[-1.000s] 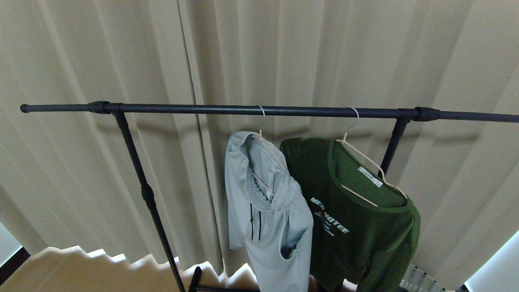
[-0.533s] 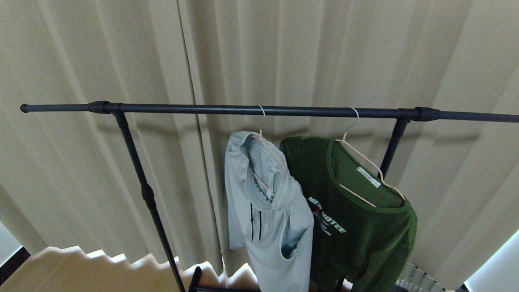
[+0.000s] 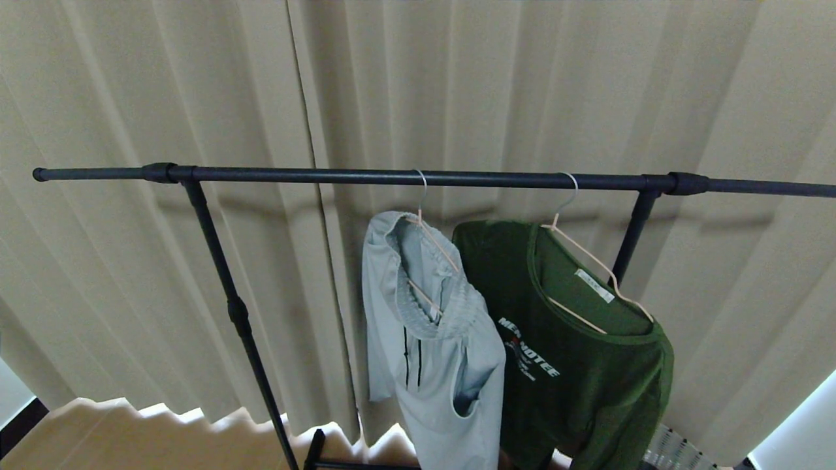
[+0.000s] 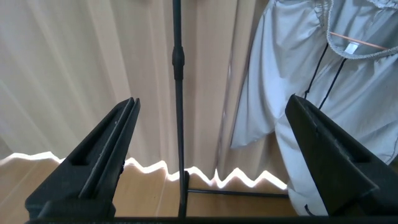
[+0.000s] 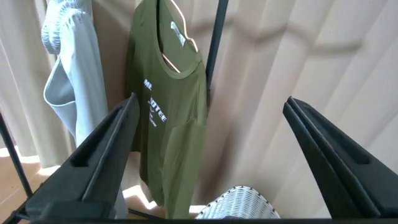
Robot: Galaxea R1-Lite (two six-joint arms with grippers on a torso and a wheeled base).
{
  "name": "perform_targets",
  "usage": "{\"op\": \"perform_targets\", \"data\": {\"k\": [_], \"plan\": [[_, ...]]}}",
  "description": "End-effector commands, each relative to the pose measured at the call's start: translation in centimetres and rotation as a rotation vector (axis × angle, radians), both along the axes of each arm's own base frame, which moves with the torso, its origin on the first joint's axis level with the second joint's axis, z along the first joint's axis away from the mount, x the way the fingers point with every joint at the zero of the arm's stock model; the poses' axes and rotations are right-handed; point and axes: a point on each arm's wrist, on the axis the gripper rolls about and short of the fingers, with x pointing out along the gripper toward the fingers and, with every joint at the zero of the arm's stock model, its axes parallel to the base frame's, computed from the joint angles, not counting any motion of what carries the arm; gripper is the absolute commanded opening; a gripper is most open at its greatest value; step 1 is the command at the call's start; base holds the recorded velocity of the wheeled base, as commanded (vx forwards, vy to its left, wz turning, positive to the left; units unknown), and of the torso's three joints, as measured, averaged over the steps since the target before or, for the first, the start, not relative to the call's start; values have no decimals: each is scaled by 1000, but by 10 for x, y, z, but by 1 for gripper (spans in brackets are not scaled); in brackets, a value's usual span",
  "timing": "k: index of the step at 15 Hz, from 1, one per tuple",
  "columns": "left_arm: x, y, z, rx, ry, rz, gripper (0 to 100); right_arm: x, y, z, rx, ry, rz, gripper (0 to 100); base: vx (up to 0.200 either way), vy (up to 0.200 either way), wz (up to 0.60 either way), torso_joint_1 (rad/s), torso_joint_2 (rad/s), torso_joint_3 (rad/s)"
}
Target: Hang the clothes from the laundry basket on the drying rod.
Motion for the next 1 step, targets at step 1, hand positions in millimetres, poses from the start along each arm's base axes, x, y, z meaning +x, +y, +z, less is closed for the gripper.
{"op": "perform_targets", "data": {"k": [1], "plan": [[0,0,0,0,0,2,100,0,0,0,8,-1,-7,100,0,0,0,0,0,0]]}}
